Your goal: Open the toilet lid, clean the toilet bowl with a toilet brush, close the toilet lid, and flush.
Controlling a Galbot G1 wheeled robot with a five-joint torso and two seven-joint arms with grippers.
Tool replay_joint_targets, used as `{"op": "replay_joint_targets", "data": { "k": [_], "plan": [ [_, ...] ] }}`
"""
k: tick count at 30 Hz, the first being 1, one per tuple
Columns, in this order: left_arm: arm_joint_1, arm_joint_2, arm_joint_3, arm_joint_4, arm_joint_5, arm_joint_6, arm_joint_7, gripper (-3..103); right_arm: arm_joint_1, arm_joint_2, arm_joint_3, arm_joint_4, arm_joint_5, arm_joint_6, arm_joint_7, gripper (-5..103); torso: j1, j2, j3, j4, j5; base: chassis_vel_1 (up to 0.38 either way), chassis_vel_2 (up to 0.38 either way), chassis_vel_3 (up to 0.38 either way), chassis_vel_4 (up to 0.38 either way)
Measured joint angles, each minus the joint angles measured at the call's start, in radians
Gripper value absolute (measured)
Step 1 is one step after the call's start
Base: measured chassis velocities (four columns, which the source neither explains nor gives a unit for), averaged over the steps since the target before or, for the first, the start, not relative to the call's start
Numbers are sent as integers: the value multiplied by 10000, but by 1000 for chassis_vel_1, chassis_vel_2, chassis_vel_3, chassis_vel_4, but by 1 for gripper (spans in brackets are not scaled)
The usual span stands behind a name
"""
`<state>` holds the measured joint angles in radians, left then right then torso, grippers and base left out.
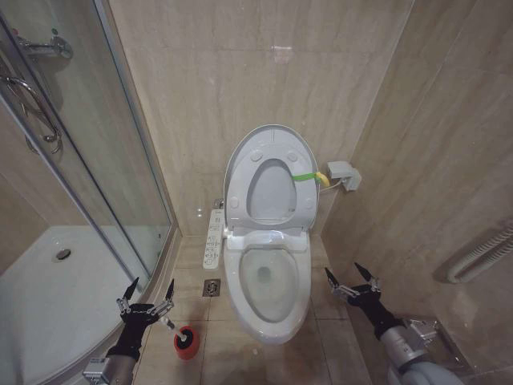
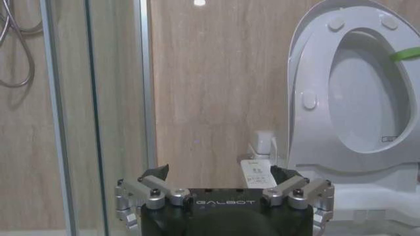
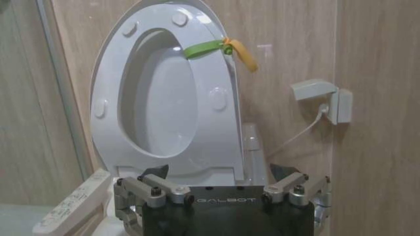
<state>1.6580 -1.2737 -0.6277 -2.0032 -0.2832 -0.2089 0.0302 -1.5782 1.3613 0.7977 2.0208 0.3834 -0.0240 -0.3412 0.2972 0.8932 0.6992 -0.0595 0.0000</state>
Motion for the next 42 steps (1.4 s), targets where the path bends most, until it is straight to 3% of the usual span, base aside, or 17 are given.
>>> {"op": "replay_joint_targets", "data": {
  "k": [25, 42],
  "plan": [
    [0, 0, 0, 1, 0, 0, 0, 100, 615, -16, 132, -254, 633, 99, 705, 100, 0, 0, 0, -1, 0, 0, 0, 0, 0],
    [0, 0, -1, 0, 0, 0, 0, 100, 763, 19, 306, -507, 335, 544, 561, 100, 2, 0, 0, 0, 0, 0, 0, 0, 0]
  ]
}}
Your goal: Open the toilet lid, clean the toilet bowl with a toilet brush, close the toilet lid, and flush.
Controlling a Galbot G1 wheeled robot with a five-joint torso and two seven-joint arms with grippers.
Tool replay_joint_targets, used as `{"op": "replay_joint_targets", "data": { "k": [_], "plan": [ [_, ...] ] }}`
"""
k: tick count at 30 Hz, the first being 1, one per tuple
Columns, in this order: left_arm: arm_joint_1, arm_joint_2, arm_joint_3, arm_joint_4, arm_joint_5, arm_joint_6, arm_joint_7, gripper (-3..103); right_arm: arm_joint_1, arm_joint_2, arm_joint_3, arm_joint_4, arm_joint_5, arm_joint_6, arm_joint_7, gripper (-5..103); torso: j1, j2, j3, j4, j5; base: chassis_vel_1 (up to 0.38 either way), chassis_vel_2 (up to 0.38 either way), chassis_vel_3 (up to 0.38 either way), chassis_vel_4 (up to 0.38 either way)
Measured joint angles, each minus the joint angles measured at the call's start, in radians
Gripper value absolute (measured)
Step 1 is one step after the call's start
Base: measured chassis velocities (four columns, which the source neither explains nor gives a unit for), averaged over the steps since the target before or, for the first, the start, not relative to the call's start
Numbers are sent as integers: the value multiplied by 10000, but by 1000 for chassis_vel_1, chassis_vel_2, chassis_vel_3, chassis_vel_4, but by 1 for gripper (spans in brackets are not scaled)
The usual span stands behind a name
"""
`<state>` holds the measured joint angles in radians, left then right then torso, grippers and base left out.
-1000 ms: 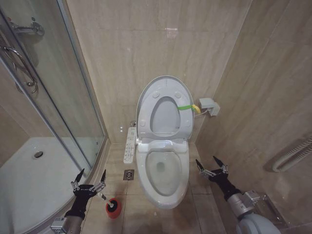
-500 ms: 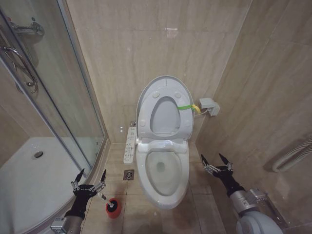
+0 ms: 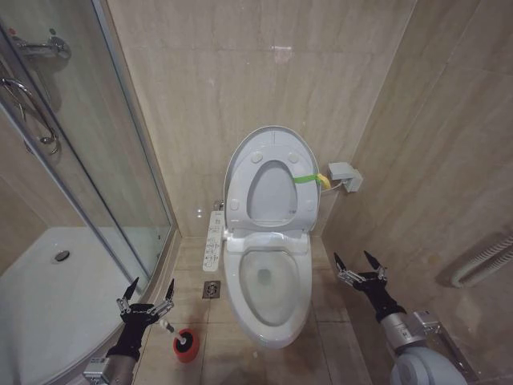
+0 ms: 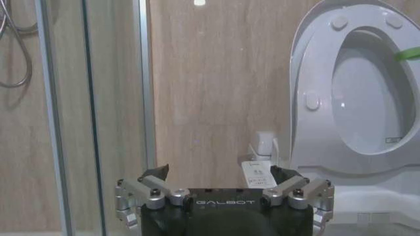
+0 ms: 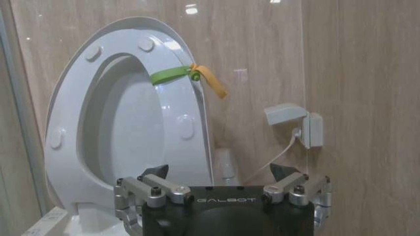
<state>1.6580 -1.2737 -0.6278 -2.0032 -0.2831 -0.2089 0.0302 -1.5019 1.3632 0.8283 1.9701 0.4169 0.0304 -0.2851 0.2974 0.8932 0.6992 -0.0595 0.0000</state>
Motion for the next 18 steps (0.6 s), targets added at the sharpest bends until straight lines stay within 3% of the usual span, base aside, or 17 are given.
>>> {"op": "replay_joint_targets", "data": {
  "k": [18],
  "plan": [
    [-1, 0, 0, 0, -1, 0, 0, 100, 317, -150, 43, -413, -117, 444, 114, 100, 4, -3, 2, 1, 0, -60, 37, 67, -34]
  ]
}}
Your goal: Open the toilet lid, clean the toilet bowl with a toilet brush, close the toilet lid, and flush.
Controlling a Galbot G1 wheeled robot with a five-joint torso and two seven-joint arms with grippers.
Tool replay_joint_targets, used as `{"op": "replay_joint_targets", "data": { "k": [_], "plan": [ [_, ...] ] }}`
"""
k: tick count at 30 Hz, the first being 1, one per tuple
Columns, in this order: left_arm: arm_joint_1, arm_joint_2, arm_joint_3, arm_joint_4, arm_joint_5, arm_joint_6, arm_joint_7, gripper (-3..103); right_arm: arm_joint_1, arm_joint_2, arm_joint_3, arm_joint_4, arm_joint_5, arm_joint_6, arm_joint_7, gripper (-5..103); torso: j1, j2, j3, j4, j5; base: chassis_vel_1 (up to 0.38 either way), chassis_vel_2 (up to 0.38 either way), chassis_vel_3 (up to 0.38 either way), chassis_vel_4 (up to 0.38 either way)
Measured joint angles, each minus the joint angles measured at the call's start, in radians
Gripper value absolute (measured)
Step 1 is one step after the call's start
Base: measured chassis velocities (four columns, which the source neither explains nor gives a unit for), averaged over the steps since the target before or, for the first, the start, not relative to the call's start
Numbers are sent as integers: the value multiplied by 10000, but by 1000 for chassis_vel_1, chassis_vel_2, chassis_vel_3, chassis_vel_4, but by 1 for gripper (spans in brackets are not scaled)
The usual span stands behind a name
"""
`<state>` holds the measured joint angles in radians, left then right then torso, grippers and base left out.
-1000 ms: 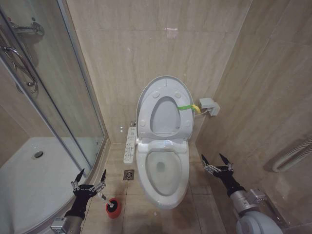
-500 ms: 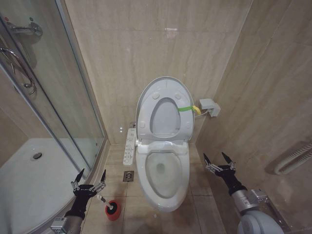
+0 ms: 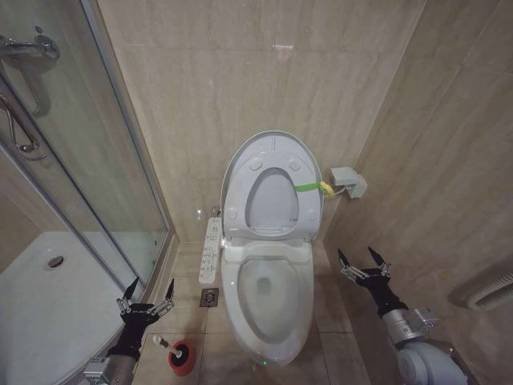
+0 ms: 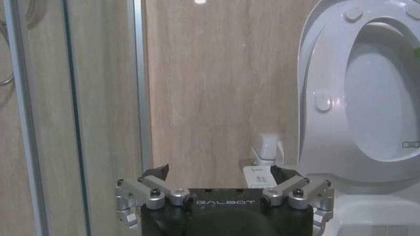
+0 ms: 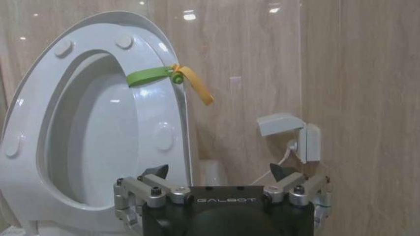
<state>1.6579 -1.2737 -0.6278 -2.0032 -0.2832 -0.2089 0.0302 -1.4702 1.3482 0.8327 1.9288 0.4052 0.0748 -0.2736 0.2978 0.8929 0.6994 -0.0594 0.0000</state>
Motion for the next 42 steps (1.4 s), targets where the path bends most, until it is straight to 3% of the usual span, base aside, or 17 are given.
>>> {"op": "replay_joint_targets", "data": {
  "k": [32, 42],
  "plan": [
    [1, 0, 0, 0, 0, 0, 0, 100, 282, -36, 11, -191, -399, 242, 633, 100, -7, 3, -3, -2, -1, -6, 7, 6, -6],
    [1, 0, 0, 0, 1, 0, 0, 100, 490, -85, -21, -444, -513, 672, 733, 100, -5, 3, -1, 0, -1, -18, 27, 21, -20]
  ]
}}
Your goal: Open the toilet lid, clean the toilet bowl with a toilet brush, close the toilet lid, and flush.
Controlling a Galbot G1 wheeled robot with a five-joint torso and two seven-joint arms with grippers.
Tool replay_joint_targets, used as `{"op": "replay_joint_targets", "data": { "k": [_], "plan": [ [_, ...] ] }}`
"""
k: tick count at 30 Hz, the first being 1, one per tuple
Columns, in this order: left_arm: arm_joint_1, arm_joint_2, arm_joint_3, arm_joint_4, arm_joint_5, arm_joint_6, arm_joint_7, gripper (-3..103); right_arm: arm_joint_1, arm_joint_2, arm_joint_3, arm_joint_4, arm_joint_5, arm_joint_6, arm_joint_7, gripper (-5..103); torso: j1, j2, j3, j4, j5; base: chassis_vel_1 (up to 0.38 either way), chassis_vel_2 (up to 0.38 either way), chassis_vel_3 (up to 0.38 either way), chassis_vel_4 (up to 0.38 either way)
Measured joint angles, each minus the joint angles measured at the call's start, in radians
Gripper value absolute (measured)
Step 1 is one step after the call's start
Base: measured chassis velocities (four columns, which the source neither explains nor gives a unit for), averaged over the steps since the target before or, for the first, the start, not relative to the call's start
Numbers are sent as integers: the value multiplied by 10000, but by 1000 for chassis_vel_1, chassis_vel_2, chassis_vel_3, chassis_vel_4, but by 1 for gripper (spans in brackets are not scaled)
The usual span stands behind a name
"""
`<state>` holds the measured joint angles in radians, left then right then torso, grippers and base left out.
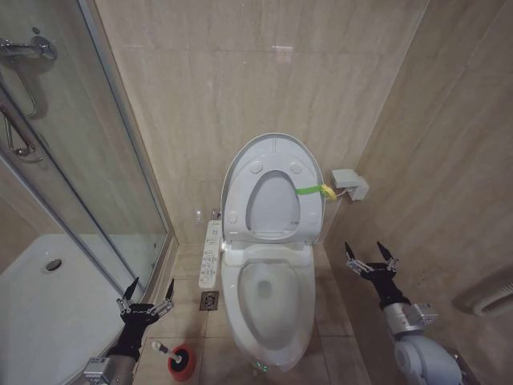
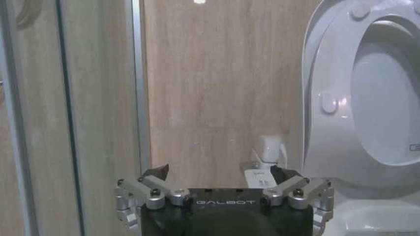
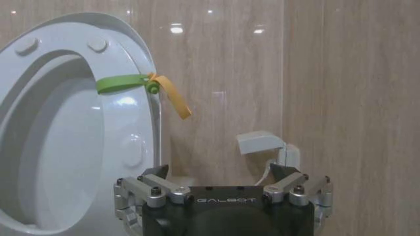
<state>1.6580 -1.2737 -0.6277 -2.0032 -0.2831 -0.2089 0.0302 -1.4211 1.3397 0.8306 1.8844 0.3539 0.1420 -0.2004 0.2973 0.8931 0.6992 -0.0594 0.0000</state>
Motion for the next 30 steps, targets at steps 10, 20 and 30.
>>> {"op": "replay_joint_targets", "data": {
  "k": [10, 20, 30],
  "plan": [
    [-1, 0, -1, 0, -1, 0, 0, 100, 762, -221, -246, -575, -630, 21, 158, 100, -1, 0, -1, -1, 1, 0, 0, 0, 0],
    [-1, 0, 0, 0, 0, 0, 0, 100, 1474, -614, -448, -1029, -422, -125, 325, 100, -1, 0, 0, -1, 1, 0, 0, 0, 0],
    [-1, 0, -1, 0, 0, 0, 0, 100, 2247, -972, -683, -1462, -32, -295, 401, 100, -1, 0, 0, 0, 1, 0, 0, 0, 0]
  ]
}}
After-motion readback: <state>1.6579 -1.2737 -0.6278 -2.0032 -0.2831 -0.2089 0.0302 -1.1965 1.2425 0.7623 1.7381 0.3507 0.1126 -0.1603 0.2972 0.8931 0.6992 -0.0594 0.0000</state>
